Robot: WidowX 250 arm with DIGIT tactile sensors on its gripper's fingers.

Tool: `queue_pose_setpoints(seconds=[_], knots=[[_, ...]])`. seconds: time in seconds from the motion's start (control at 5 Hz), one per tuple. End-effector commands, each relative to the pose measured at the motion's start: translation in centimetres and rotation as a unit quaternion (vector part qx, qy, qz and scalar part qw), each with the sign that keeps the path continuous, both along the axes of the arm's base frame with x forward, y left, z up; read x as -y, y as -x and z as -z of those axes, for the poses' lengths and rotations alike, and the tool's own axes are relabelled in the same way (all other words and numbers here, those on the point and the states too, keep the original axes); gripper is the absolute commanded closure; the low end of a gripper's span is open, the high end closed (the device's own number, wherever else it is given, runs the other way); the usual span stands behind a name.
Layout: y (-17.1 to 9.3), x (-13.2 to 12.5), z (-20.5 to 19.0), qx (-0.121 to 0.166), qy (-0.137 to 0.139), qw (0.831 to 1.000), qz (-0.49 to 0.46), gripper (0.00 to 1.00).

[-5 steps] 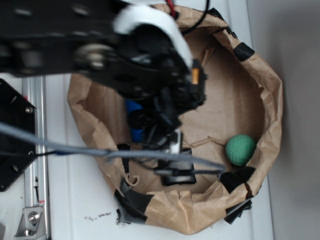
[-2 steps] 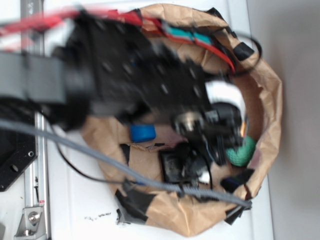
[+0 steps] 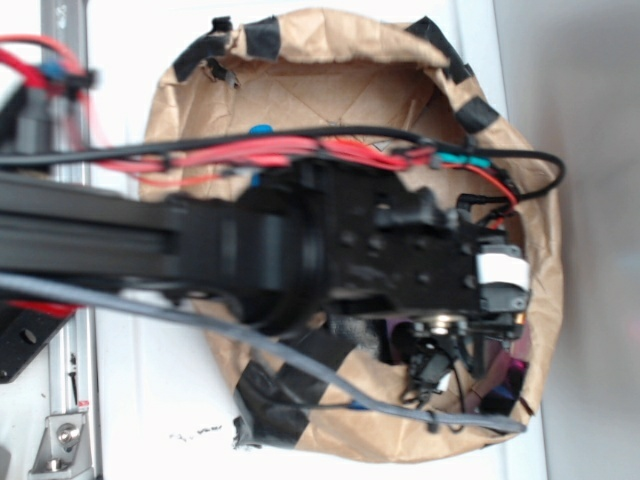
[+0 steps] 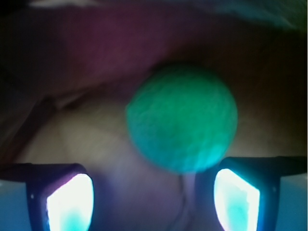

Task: Grab the green ball.

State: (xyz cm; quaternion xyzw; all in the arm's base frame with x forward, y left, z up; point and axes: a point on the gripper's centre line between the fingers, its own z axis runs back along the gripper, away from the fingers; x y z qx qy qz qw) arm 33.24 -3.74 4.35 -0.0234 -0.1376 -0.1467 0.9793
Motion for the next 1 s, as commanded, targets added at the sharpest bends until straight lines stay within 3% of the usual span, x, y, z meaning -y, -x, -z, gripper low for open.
queue_pose_setpoints(seconds=[0.0,0.2,0.8], knots=[[-2.6,2.0,-4.2,0.123,0.002,0.992,0.018,0.00],[-2.5,0.9,-4.8,0.164,-0.032,0.985,-0.037,1.00],[-0.4,-0.1,-3.5,0.100,0.008,0.992,-0.075,1.00]])
